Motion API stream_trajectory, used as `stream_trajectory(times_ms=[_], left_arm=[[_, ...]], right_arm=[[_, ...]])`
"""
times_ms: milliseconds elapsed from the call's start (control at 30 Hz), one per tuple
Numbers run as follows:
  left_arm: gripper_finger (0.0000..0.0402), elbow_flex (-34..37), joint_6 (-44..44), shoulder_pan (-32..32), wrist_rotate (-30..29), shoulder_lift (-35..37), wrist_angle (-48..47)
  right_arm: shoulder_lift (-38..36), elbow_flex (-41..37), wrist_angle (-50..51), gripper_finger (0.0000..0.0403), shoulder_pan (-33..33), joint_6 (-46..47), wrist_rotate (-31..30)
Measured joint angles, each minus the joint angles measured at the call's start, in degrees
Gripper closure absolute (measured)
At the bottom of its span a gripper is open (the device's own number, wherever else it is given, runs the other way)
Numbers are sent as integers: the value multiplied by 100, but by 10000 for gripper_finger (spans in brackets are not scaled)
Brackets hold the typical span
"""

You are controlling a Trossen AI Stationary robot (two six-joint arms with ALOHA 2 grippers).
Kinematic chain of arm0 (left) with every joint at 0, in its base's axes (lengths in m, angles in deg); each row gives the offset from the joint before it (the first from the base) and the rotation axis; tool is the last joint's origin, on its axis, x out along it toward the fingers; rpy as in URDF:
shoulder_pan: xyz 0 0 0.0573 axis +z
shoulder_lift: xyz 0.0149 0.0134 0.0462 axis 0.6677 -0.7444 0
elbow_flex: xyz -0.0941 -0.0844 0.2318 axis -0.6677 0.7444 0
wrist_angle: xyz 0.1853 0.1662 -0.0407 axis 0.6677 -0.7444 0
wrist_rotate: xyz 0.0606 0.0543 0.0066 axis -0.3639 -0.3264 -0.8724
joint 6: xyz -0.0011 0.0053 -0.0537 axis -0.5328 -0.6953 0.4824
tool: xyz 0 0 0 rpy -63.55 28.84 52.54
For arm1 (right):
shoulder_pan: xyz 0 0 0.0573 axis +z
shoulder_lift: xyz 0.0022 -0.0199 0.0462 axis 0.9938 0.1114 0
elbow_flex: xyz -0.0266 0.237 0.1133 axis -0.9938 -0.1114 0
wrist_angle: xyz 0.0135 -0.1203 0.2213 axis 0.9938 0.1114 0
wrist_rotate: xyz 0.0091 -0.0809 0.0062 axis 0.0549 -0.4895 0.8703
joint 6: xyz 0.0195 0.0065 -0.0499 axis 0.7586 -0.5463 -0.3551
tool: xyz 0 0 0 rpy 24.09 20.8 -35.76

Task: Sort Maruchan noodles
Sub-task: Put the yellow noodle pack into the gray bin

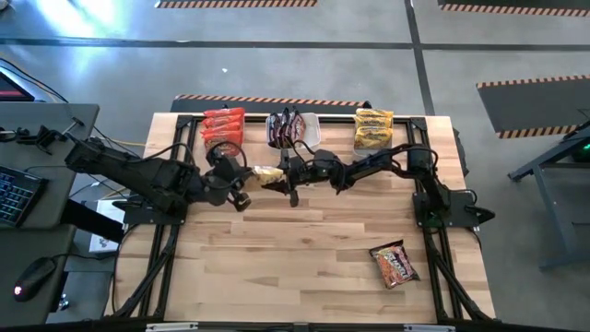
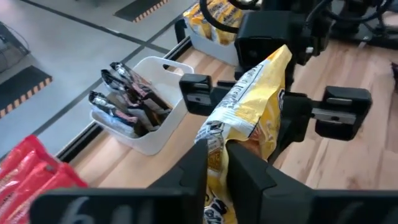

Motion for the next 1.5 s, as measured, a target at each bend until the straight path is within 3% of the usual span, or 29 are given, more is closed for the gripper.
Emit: stream_trajectory(times_ms=[233, 500, 733, 933, 1167, 1500], left_arm=[[308, 1137, -226, -88, 193, 226, 1711], [300, 2636, -943, -37, 522, 779, 4348], [300, 3416, -1236, -4, 460, 1448, 5064], [300, 4081, -1321, 231, 659, 1761, 5583], [313, 4665, -1753, 1059, 1996, 1679, 6708], [397, 4860, -2614, 2421, 4543, 1293, 8359]], right_arm=[[-7, -20, 236, 300, -162, 145, 536], [-248, -2, 1289, 297, -189, -274, 545], [-647, 4, 2732, 296, -211, -806, 310], [-1267, 7, 4712, 296, -265, -1470, 151], [-2335, 4, 7283, 295, -295, -2175, -985], [-4036, 7, 10958, 295, -782, -2166, -2225]])
